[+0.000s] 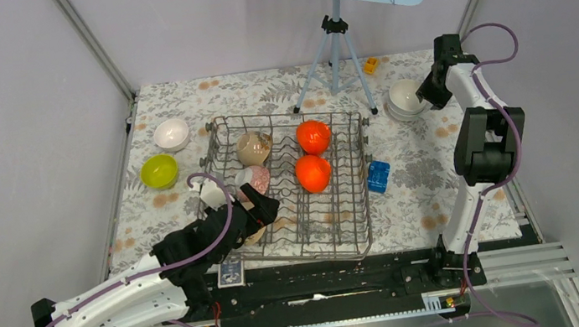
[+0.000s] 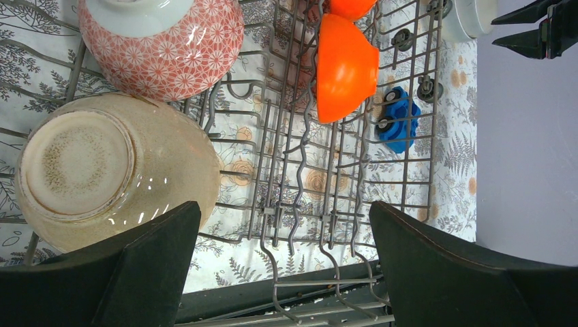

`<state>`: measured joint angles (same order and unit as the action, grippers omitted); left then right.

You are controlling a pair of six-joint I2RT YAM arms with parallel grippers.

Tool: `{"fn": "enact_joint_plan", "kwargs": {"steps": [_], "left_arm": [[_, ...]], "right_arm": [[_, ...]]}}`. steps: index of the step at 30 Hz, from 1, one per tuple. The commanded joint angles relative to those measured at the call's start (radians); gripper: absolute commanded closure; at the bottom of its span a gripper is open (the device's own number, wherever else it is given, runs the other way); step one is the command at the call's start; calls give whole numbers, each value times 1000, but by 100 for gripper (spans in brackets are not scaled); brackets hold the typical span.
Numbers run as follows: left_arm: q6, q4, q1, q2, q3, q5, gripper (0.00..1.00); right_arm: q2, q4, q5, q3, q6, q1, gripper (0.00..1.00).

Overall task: Unload the bowls from the dish rack
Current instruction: Adjust the bowl in the bowl.

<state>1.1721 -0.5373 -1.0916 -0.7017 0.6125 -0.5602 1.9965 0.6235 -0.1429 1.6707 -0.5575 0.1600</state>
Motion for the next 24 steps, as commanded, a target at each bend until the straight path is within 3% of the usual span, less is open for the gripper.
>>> {"fn": "enact_joint_plan", "kwargs": {"steps": [1, 11, 24], "left_arm": [[10, 15, 3, 17, -1, 5, 1], [18, 10, 3, 6, 2, -11, 1], [11, 20, 4, -7, 0, -10, 1]], "right_arm": [[-37, 13, -32, 8, 12, 4, 55], [9, 16, -27, 29, 16, 6, 69], [27, 10, -20, 17, 15, 13, 72]]}}
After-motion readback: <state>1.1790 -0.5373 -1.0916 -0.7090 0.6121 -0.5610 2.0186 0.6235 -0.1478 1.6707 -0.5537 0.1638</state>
